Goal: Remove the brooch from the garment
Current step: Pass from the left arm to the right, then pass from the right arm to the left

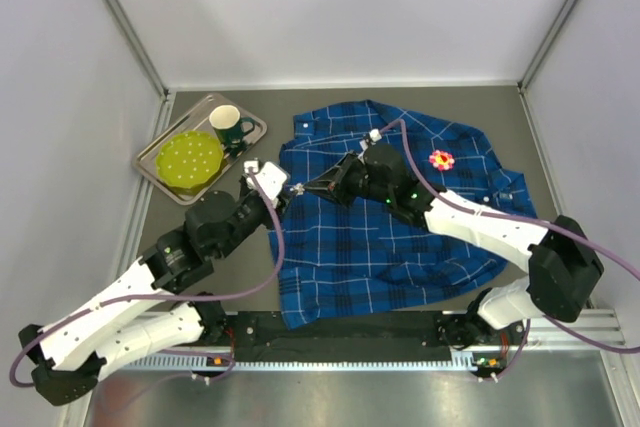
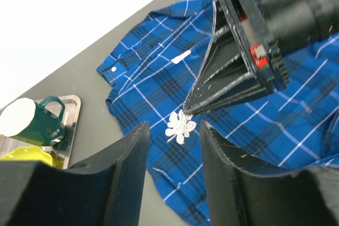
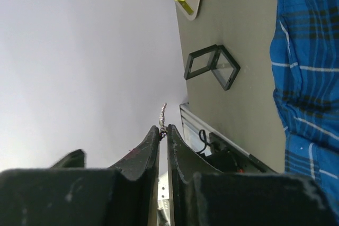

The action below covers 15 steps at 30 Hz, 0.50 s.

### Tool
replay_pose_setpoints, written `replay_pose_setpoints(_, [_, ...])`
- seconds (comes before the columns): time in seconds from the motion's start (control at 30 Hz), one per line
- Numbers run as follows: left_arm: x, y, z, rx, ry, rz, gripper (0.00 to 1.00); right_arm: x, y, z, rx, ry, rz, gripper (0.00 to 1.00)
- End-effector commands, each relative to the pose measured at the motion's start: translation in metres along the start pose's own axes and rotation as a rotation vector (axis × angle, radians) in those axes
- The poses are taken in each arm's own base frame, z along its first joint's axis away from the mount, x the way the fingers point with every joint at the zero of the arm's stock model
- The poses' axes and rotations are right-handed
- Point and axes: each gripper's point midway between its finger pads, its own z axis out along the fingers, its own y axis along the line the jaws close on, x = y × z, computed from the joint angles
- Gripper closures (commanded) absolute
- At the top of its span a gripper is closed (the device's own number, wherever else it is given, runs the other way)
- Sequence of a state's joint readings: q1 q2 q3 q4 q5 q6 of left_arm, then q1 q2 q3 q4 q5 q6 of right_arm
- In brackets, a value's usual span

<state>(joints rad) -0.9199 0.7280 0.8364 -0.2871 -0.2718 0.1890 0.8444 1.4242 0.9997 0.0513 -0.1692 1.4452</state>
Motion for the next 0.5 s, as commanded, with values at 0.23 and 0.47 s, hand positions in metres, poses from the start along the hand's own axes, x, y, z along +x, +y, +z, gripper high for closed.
replay_pose_setpoints(0.23, [-0.031,0.004,-0.03,-0.097,0.02,-0.642,0.39,0.006,0.039,-0.012,-0.291,-0.03,-0.467,1.0])
replay_pose_setpoints(0.47, [-0.036,-0.018,-0.035,0.021,0.078,-0.755,0.34,0.025,0.027,-0.039,-0.426,0.114,-0.643,1.0])
